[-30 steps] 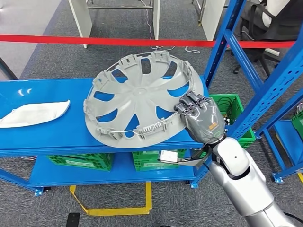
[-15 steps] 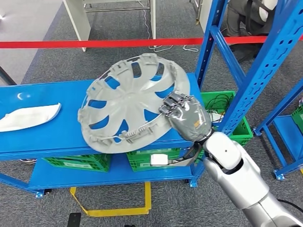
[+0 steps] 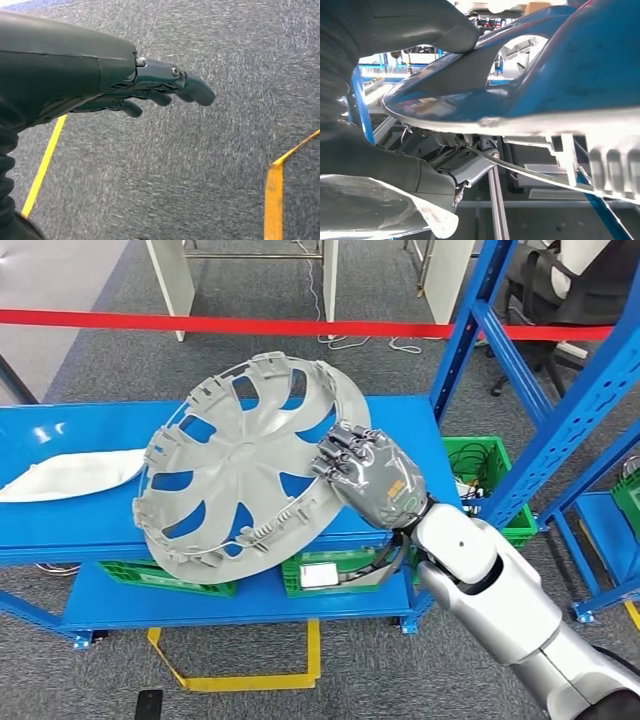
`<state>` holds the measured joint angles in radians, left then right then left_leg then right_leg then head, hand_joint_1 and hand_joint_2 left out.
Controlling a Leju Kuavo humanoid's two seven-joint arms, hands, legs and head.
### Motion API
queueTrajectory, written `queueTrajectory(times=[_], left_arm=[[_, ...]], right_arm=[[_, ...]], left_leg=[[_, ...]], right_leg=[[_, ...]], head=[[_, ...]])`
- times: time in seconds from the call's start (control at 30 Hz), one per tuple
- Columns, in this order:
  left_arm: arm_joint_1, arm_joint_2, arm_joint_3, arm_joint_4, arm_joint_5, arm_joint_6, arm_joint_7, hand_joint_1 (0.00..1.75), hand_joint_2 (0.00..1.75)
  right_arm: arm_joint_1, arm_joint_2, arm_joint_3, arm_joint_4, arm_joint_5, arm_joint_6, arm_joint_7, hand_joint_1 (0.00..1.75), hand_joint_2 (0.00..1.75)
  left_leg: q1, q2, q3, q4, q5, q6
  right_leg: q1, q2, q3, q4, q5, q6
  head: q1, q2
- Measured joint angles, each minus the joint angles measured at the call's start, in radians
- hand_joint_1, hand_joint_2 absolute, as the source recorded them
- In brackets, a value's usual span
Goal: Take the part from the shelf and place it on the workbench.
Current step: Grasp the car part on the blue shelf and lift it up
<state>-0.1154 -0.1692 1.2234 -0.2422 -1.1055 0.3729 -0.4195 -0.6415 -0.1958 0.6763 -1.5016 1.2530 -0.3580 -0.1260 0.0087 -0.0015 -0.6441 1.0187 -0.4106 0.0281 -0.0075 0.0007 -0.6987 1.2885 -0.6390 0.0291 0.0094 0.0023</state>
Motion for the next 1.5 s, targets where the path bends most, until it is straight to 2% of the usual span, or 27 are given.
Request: queueTrajectory(times=[0.03, 0.07, 0.1, 0.17, 0.23, 0.3, 0.33, 0.37, 0.4, 0.47, 0.5, 0.53, 0.57, 0.63, 0.7, 0.73, 0.83, 0.9, 0.97, 1.0, 1.03, 1.07, 1.13, 1.2, 1.33, 1.4, 1.5], left_arm=[[0.000, 0.000, 0.000, 0.000, 0.000, 0.001, 0.000, 0.00, 1.75], [0.000, 0.000, 0.000, 0.000, 0.001, 0.002, 0.001, 0.00, 1.75], [0.000, -0.001, 0.000, 0.000, 0.002, 0.003, 0.001, 0.00, 1.75], [0.000, -0.002, 0.000, 0.000, 0.002, 0.004, 0.001, 0.00, 1.75], [0.000, -0.003, 0.000, 0.000, 0.002, 0.005, 0.001, 0.00, 1.75], [0.000, -0.003, 0.000, 0.000, 0.001, 0.005, 0.001, 0.00, 1.75], [0.000, -0.002, 0.000, 0.000, 0.001, 0.005, 0.001, 0.00, 1.75], [0.000, -0.002, 0.000, 0.000, 0.001, 0.006, 0.001, 0.00, 1.75], [0.000, -0.002, 0.000, 0.000, 0.001, 0.006, 0.001, 0.00, 1.75], [0.000, -0.002, 0.000, 0.000, 0.001, 0.006, 0.001, 0.00, 1.75], [0.000, -0.002, 0.000, 0.000, 0.001, 0.006, 0.001, 0.00, 1.75], [0.000, -0.002, 0.000, 0.000, 0.001, 0.006, 0.001, 0.00, 1.75], [0.000, -0.001, 0.000, 0.000, 0.001, 0.006, 0.001, 0.00, 1.75], [-0.002, -0.001, 0.000, 0.000, 0.000, 0.006, 0.000, 0.00, 1.75], [-0.003, -0.001, 0.000, 0.000, -0.002, 0.006, -0.002, 0.00, 1.75], [-0.003, -0.001, 0.000, 0.000, -0.003, 0.006, -0.004, 0.00, 1.75], [-0.001, -0.001, 0.000, 0.000, -0.004, 0.007, -0.004, 0.00, 1.75], [-0.002, 0.000, 0.000, 0.000, -0.004, 0.008, -0.004, 0.00, 1.75], [-0.001, 0.000, 0.000, 0.000, -0.002, 0.008, -0.004, 0.00, 1.75], [-0.001, -0.001, 0.000, 0.000, -0.002, 0.007, -0.004, 0.00, 1.75], [0.000, -0.001, 0.000, 0.000, 0.000, 0.006, -0.005, 0.00, 1.75], [0.000, -0.001, 0.000, 0.000, 0.001, 0.004, -0.006, 0.00, 1.75], [0.000, -0.001, 0.000, 0.000, 0.002, 0.001, -0.009, 0.00, 1.75], [0.000, -0.002, 0.000, 0.000, 0.002, -0.002, -0.013, 0.00, 1.75], [0.001, -0.001, 0.000, 0.001, 0.003, -0.009, -0.019, 0.00, 1.75], [0.001, 0.001, 0.000, 0.001, 0.004, -0.010, -0.019, 0.00, 1.75], [0.005, 0.004, 0.000, 0.001, 0.005, -0.010, -0.020, 0.00, 1.75]], right_arm=[[-0.002, -0.002, 0.000, 0.003, -0.003, 0.000, 0.000, 1.75, 1.75], [-0.005, -0.005, 0.000, 0.005, -0.005, 0.000, 0.000, 1.75, 1.75], [-0.009, -0.006, 0.000, 0.006, -0.006, -0.001, 0.000, 1.75, 1.75], [-0.020, -0.007, 0.000, 0.008, -0.007, -0.001, 0.000, 1.75, 1.75], [-0.029, -0.007, 0.000, 0.009, -0.008, -0.002, 0.000, 1.75, 1.75], [-0.033, -0.007, 0.000, 0.011, -0.009, -0.002, 0.000, 1.75, 1.75], [-0.034, -0.007, 0.001, 0.013, -0.009, -0.002, 0.000, 1.75, 1.75], [-0.034, -0.007, 0.002, 0.014, -0.010, -0.002, -0.001, 1.75, 1.75], [-0.035, -0.007, 0.004, 0.017, -0.010, -0.001, -0.001, 1.75, 1.75], [-0.034, -0.007, 0.008, 0.021, -0.010, -0.001, -0.002, 1.75, 1.75], [-0.034, -0.007, 0.010, 0.023, -0.010, -0.001, -0.002, 1.75, 1.75], [-0.033, -0.007, 0.012, 0.025, -0.010, -0.001, -0.002, 1.75, 1.75], [-0.033, -0.007, 0.014, 0.027, -0.010, -0.001, -0.002, 1.75, 1.75], [-0.033, -0.007, 0.016, 0.029, -0.010, -0.001, -0.003, 1.75, 1.75], [-0.033, -0.007, 0.017, 0.030, -0.011, -0.001, -0.002, 1.75, 1.75], [-0.034, -0.007, 0.017, 0.031, -0.012, -0.002, -0.002, 1.75, 1.75], [-0.033, -0.008, 0.016, 0.035, -0.014, -0.002, -0.001, 1.75, 1.75], [-0.033, -0.009, 0.016, 0.037, -0.015, -0.002, 0.000, 1.75, 1.75], [-0.032, -0.009, 0.016, 0.041, -0.022, 0.000, 0.000, 1.75, 1.75], [-0.030, -0.009, 0.016, 0.042, -0.029, 0.002, -0.001, 1.75, 1.75], [-0.028, -0.010, 0.017, 0.044, -0.037, 0.005, -0.002, 1.75, 1.75], [-0.027, -0.010, 0.017, 0.045, -0.045, 0.010, -0.004, 1.75, 1.75], [-0.027, -0.011, 0.016, 0.046, -0.058, 0.016, -0.007, 1.75, 1.75], [-0.031, -0.011, 0.016, 0.047, -0.065, 0.018, -0.010, 1.75, 1.75], [-0.033, -0.015, 0.015, 0.047, -0.069, 0.020, -0.014, 1.75, 1.75], [-0.033, -0.017, 0.015, 0.047, -0.068, 0.021, -0.015, 1.75, 1.75], [-0.031, -0.019, 0.016, 0.047, -0.068, 0.022, -0.015, 1.75, 1.75]], left_leg=[[0.000, 0.000, -0.007, 0.000, 0.006, 0.000], [-0.001, 0.000, -0.013, 0.000, 0.012, -0.001], [-0.001, 0.000, -0.019, 0.001, 0.018, -0.003], [-0.003, 0.000, -0.028, 0.001, 0.030, -0.011], [-0.003, 0.000, -0.033, -0.001, 0.045, -0.023], [-0.002, -0.001, -0.035, -0.002, 0.053, -0.035], [-0.002, -0.002, -0.040, 0.007, 0.039, -0.041], [-0.001, -0.002, -0.049, 0.034, 0.008, -0.046], [0.001, -0.002, -0.063, 0.082, -0.039, -0.051], [0.002, -0.001, -0.090, 0.214, -0.129, -0.059], [0.003, -0.001, -0.093, 0.262, -0.149, -0.062], [0.003, -0.001, -0.081, 0.278, -0.148, -0.064], [0.004, -0.001, -0.052, 0.253, -0.131, -0.064], [0.006, -0.001, 0.041, 0.128, -0.099, -0.062], [0.004, -0.004, 0.103, 0.026, -0.098, -0.052], [0.001, -0.005, 0.110, 0.008, -0.104, -0.045], [0.000, -0.002, 0.102, -0.003, -0.089, -0.018], [0.002, 0.001, 0.094, -0.007, -0.076, -0.002], [-0.001, 0.001, 0.081, -0.007, -0.067, 0.004], [-0.002, 0.001, 0.075, -0.006, -0.063, 0.005], [-0.004, 0.001, 0.070, -0.006, -0.059, 0.005], [-0.005, 0.001, 0.066, -0.006, -0.056, 0.005], [-0.008, 0.000, 0.064, -0.006, -0.052, 0.004], [-0.011, 0.000, 0.058, -0.003, -0.048, -0.003], [-0.011, 0.001, 0.046, 0.000, -0.043, -0.025], [-0.009, 0.000, 0.024, 0.052, -0.080, -0.036], [-0.002, 0.000, -0.053, 0.239, -0.169, -0.050]], right_leg=[[0.000, 0.000, 0.011, -0.001, 0.006, -0.001], [0.000, 0.000, 0.042, -0.041, 0.026, -0.003], [0.001, 0.000, 0.088, -0.108, 0.052, -0.006], [0.004, -0.001, 0.175, -0.242, 0.083, -0.012], [0.009, -0.001, 0.199, -0.288, 0.089, -0.014], [0.007, -0.002, 0.188, -0.290, 0.104, -0.023], [0.005, -0.004, 0.183, -0.292, 0.113, -0.031], [0.002, -0.005, 0.177, -0.295, 0.123, -0.038], [0.000, -0.007, 0.170, -0.295, 0.133, -0.043], [0.001, -0.007, 0.147, -0.293, 0.151, -0.048], [0.001, -0.007, 0.134, -0.291, 0.159, -0.048], [0.001, -0.007, 0.121, -0.288, 0.167, -0.047], [0.001, -0.007, 0.109, -0.284, 0.174, -0.044], [0.001, -0.006, 0.088, -0.275, 0.182, -0.038], [0.003, -0.006, 0.074, -0.269, 0.189, -0.028], [0.004, -0.006, 0.070, -0.268, 0.194, -0.022], [0.001, -0.005, 0.059, -0.262, 0.197, -0.004], [-0.001, -0.004, 0.026, -0.194, 0.148, 0.003], [-0.002, -0.003, -0.027, -0.063, 0.076, 0.007], [-0.002, -0.003, -0.044, -0.012, 0.056, 0.008], [-0.002, -0.003, -0.046, 0.007, 0.054, 0.007], [-0.001, -0.003, -0.027, -0.014, 0.070, 0.004], [0.001, -0.003, 0.052, -0.143, 0.125, -0.008], [0.006, -0.004, 0.116, -0.253, 0.151, -0.020], [0.006, -0.005, 0.130, -0.287, 0.160, -0.031], [0.000, -0.010, 0.132, -0.297, 0.168, -0.038], [-0.001, -0.013, 0.126, -0.296, 0.171, -0.042]], head=[[0.000, 0.000], [0.000, 0.000], [0.000, 0.000], [-0.001, 0.000], [0.001, 0.000], [0.006, 0.000], [0.004, 0.000], [0.003, 0.000], [0.002, 0.000], [0.000, 0.000], [0.000, 0.000], [0.000, 0.000], [0.000, 0.000], [0.000, 0.000], [0.001, 0.000], [0.001, 0.000], [0.002, 0.000], [0.004, 0.000], [0.004, 0.000], [0.004, 0.000], [0.004, 0.000], [0.004, 0.000], [0.004, 0.000], [0.004, 0.000], [0.003, 0.000], [0.000, 0.000], [-0.003, 0.000]])
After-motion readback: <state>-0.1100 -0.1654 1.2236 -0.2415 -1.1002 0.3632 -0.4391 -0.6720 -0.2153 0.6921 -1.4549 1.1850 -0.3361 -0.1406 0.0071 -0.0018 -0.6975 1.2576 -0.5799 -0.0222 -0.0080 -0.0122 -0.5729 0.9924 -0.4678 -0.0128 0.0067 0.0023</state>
